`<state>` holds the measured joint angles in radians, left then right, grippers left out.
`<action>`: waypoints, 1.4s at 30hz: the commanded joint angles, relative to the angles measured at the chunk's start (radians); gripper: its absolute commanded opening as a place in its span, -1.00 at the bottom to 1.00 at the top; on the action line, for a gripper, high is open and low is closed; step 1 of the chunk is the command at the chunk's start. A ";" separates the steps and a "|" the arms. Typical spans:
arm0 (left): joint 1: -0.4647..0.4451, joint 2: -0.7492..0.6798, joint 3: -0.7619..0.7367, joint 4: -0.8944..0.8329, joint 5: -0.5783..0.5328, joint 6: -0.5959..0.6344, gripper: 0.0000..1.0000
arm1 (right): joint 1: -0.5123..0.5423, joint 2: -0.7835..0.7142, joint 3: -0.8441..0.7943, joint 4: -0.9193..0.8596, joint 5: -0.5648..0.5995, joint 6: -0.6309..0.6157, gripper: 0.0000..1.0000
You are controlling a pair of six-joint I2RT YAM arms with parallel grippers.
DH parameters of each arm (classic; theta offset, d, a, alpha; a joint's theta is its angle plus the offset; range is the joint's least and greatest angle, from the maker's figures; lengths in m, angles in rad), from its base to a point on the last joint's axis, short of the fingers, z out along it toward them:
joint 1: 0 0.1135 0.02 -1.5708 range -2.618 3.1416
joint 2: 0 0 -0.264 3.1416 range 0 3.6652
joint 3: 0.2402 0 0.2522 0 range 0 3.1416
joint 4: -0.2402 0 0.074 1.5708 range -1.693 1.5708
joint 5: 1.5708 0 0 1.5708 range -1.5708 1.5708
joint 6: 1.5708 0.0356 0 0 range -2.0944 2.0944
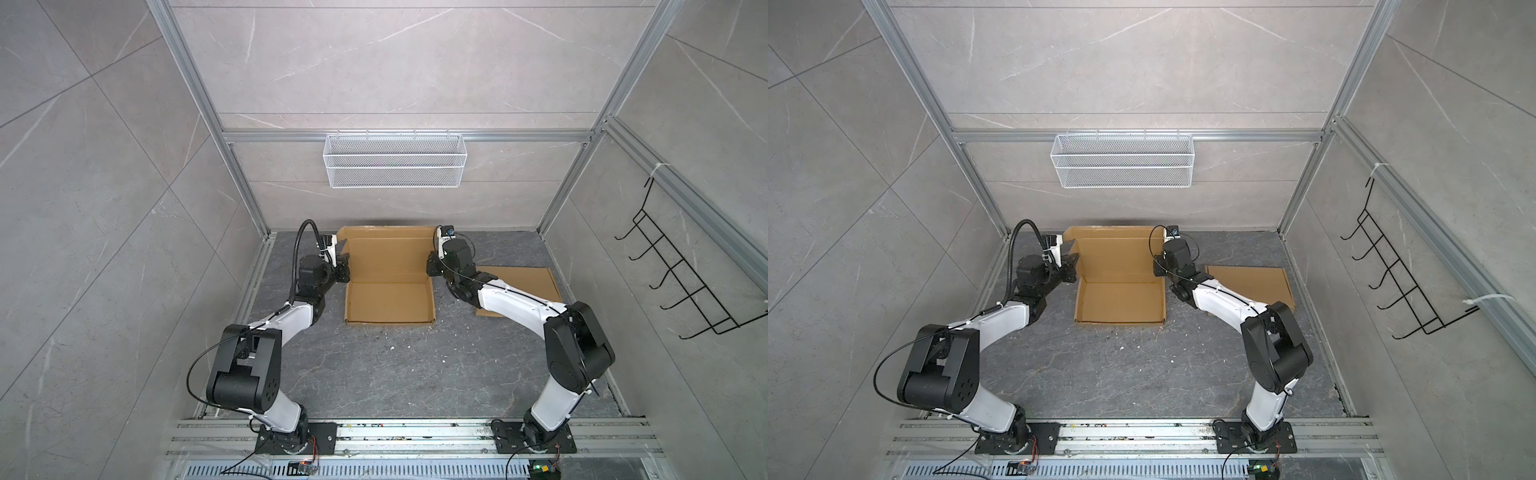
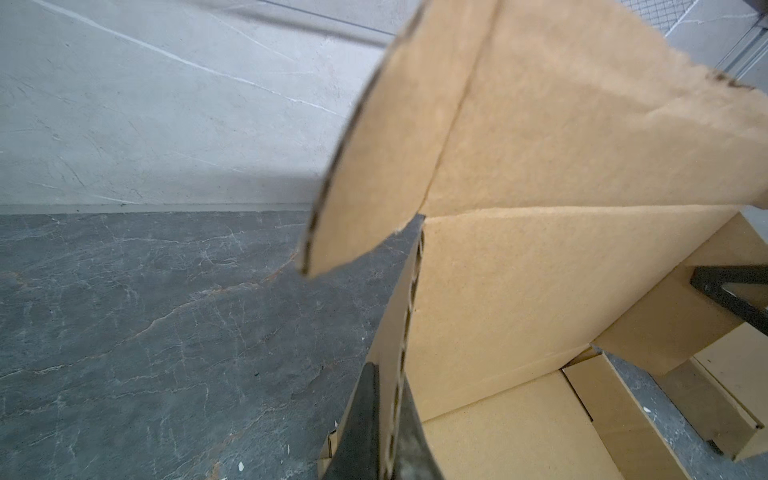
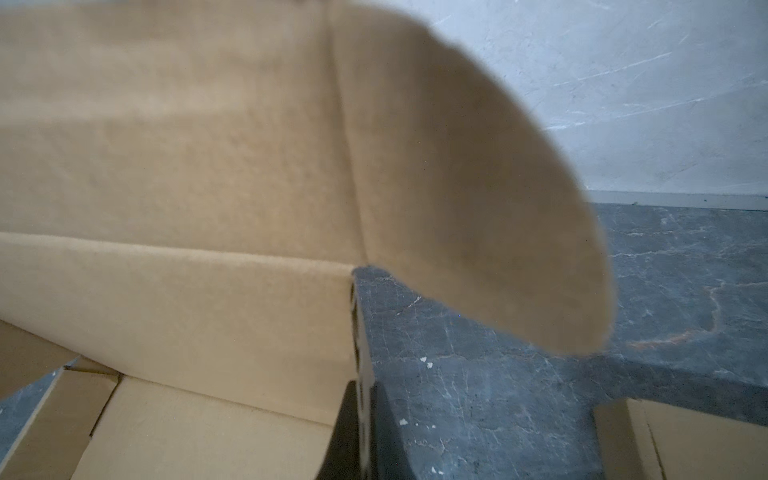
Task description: Fold the paper box
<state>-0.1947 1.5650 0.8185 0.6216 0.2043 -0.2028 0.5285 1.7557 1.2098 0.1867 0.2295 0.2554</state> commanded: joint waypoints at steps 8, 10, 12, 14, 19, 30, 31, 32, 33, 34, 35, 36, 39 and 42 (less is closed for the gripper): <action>-0.042 0.025 -0.082 0.312 0.020 -0.089 -1.00 | 0.071 -0.004 -0.061 0.177 0.044 0.036 -1.00; -0.047 0.032 -0.107 0.336 0.014 -0.097 -1.00 | 0.082 -0.004 -0.080 0.203 0.068 0.036 -1.00; -0.050 0.035 -0.130 0.354 0.007 -0.097 -1.00 | 0.094 -0.002 -0.103 0.232 0.092 0.039 -1.00; -0.055 0.035 -0.150 0.367 -0.001 -0.097 -1.00 | 0.100 -0.004 -0.127 0.261 0.108 0.044 -1.00; -0.068 0.036 -0.175 0.390 -0.022 -0.102 -1.00 | 0.114 0.001 -0.160 0.287 0.144 0.078 -1.00; -0.119 0.041 -0.241 0.446 -0.083 -0.103 -1.00 | 0.136 -0.022 -0.251 0.340 0.212 0.148 -1.00; -0.122 0.045 -0.251 0.457 -0.090 -0.101 -1.00 | 0.136 -0.024 -0.256 0.341 0.212 0.153 -1.00; -0.127 0.049 -0.261 0.472 -0.098 -0.103 -1.00 | 0.138 -0.022 -0.262 0.345 0.210 0.158 -1.00; -0.130 0.054 -0.273 0.488 -0.106 -0.106 -1.00 | 0.141 -0.018 -0.265 0.346 0.209 0.161 -1.00; -0.133 0.058 -0.283 0.503 -0.113 -0.107 -1.00 | 0.145 -0.019 -0.269 0.343 0.210 0.163 -1.00; -0.136 0.064 -0.293 0.517 -0.121 -0.110 -1.00 | 0.148 -0.018 -0.273 0.343 0.209 0.166 -1.00; -0.139 0.067 -0.302 0.525 -0.128 -0.113 -1.00 | 0.151 -0.019 -0.282 0.347 0.212 0.168 -1.00; -0.147 0.070 -0.317 0.537 -0.132 -0.107 -1.00 | 0.156 -0.028 -0.301 0.351 0.224 0.170 -1.00; -0.152 0.067 -0.324 0.527 -0.129 -0.088 -1.00 | 0.158 -0.034 -0.327 0.362 0.232 0.176 -1.00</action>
<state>-0.3122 1.6150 0.5110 1.1267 0.0044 -0.2878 0.6506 1.7332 0.9207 0.5758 0.5140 0.3977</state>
